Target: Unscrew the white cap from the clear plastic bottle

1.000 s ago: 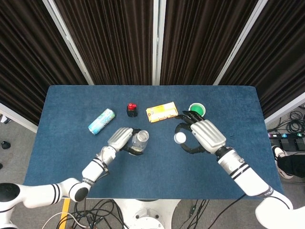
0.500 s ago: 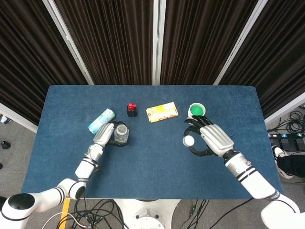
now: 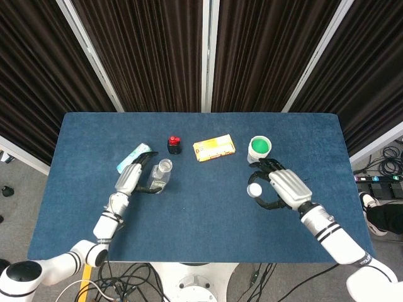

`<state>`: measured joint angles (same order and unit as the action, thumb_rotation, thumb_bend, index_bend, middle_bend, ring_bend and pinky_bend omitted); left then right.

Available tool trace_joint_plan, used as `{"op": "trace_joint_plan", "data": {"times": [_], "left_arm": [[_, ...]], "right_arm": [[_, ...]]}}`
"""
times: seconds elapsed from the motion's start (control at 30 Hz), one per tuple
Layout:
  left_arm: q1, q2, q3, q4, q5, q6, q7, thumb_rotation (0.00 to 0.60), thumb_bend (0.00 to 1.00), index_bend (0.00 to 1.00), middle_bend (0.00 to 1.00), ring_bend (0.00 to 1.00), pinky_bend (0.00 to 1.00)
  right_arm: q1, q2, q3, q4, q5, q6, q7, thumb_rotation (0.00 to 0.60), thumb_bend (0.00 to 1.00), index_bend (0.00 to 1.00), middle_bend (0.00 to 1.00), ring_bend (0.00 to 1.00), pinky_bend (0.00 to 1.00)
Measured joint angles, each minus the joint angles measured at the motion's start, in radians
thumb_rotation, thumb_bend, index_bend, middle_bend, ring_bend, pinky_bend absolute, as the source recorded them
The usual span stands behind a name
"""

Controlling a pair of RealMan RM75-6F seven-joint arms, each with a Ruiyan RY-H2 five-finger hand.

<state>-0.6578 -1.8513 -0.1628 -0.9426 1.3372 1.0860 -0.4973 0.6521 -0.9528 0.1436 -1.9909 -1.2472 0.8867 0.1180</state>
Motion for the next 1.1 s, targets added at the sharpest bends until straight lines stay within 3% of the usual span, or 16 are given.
{"op": "trace_joint_plan", "data": {"times": [0.37,0.63,0.83,0.97,1.1], "left_arm": [[0.151,0.197,0.034,-0.202,0.043,0.181,0.046,0.6,0.04,0.11,0.09,0.05,0.15],[0.258,0.367,0.064,-0.356,0.044,0.264,0.17,0.6,0.04,0.11,0.09,0.05,0.15],[0.308,0.442,0.073,-0.41,0.02,0.283,0.264,0.6,0.04,0.11,0.09,0.05,0.15],[0.336,0.473,0.076,-0.431,0.006,0.294,0.313,0.6,0.04,0.11,0.09,0.05,0.15],[0.363,0.515,0.087,-0.455,-0.001,0.306,0.377,0.6,0.04,0.11,0.09,0.05,0.14]], "right_arm": [[0.004,-0.198,-0.05,0.176,0.008,-0.033,-0.07,0.6,0.3,0.47,0.12,0.0,0.0],[0.017,-0.374,-0.072,0.359,0.04,-0.054,-0.133,0.6,0.3,0.41,0.1,0.0,0.0],[0.019,-0.474,-0.09,0.477,0.06,-0.072,-0.163,0.6,0.3,0.29,0.06,0.0,0.0],[0.006,-0.478,-0.098,0.495,0.061,-0.065,-0.169,0.6,0.27,0.02,0.01,0.0,0.0],[-0.03,-0.441,-0.097,0.476,0.04,0.007,-0.155,0.6,0.27,0.0,0.01,0.0,0.0]]}}
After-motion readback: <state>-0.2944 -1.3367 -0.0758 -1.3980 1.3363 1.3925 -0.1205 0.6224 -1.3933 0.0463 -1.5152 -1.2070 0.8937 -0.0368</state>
